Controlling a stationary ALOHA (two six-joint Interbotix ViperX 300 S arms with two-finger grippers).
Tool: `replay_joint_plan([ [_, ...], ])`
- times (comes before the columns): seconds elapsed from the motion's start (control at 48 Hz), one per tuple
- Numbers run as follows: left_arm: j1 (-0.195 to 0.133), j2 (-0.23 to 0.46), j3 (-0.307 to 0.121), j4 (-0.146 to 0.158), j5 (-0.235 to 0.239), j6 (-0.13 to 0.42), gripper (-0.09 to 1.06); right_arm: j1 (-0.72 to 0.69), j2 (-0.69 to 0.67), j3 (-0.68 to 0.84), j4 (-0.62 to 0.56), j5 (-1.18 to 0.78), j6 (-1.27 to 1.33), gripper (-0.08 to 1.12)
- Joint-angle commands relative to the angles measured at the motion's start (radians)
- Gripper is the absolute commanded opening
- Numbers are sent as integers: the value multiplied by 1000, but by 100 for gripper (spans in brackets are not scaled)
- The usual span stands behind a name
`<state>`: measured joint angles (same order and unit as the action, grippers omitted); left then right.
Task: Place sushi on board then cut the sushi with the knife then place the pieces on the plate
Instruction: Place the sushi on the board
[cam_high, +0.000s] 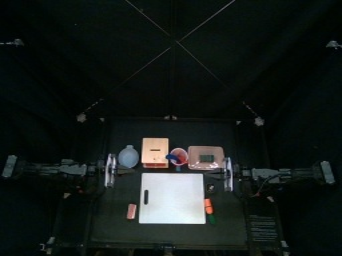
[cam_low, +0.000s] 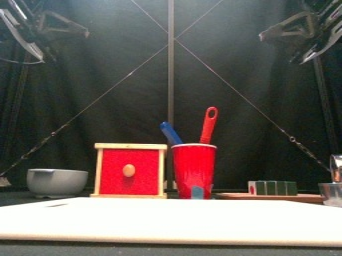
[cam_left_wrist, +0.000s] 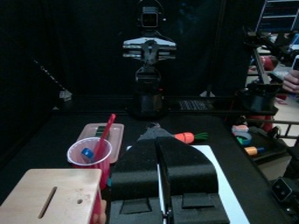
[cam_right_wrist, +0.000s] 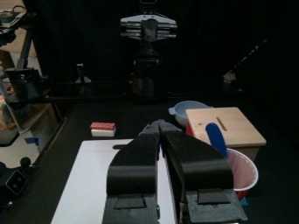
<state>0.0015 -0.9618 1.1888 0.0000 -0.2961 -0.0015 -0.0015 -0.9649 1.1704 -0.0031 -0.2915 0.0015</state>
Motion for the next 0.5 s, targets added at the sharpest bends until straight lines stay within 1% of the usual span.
replay_joint_plan([
  [0.021, 2, 43, -18, 3, -6, 8, -7, -2, 20, -2, 5, 6, 3, 4],
  [0.146, -2, 81, -23, 11, -11, 8, -3, -6, 44, -8, 12, 77, 9, 4],
  [0.229, -3, 115, -28, 9, -14, 8, -1, -17, 67, -17, 28, 138, 12, 4],
  [0.396, -8, 196, -48, 12, -17, 8, 0, -63, 115, -37, 52, 273, 15, 5],
  [0.5, -8, 242, -57, 12, -17, 8, 0, -112, 147, -51, 57, 351, 15, 9],
])
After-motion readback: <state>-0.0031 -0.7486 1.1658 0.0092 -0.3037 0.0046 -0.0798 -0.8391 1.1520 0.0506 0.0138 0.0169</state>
